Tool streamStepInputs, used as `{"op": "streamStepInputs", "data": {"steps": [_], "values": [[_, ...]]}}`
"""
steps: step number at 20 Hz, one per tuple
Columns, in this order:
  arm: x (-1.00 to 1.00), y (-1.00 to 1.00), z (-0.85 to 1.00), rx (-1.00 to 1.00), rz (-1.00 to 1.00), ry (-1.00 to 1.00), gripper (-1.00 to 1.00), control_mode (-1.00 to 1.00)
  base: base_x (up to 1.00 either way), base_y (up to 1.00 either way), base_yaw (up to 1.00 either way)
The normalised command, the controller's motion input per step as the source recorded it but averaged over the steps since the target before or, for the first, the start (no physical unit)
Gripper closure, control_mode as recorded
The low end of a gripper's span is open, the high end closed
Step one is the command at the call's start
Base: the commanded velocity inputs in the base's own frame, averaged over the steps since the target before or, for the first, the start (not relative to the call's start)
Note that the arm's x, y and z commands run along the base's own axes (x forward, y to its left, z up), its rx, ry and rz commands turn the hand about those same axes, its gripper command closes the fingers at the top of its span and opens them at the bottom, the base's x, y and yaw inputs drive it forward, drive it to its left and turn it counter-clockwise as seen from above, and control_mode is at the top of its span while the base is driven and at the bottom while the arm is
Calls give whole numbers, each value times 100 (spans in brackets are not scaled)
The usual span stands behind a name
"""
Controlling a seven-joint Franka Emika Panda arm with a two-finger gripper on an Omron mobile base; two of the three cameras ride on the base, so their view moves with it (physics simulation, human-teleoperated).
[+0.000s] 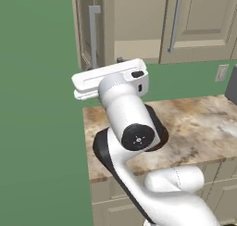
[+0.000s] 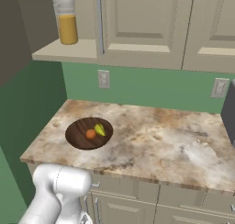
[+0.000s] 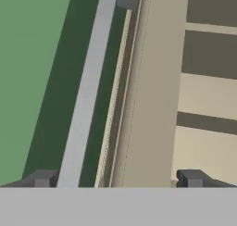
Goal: Open the cabinet. Pick the tangerine and pear from the cabinet and place them into the bowl. Then close the cabinet.
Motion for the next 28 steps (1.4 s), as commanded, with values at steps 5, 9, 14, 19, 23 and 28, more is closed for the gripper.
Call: {"op": "streamStepInputs", "data": {"steps": [5,9,14,19,23,28], "values": [[76,-10,-1,0,-3,13,-100,-100,0,0,0],[100,-26,-3,0,-9,22,-100,-100,0,0,0],[100,-96,-6,7,-16,21,-100,-100,0,0,0],[100,-100,-24,13,-13,21,-100,-100,0,0,0],[100,-100,-51,14,-2,15,-100,-100,0,0,0],[100,-97,-73,9,0,7,-100,-100,0,0,0]]}}
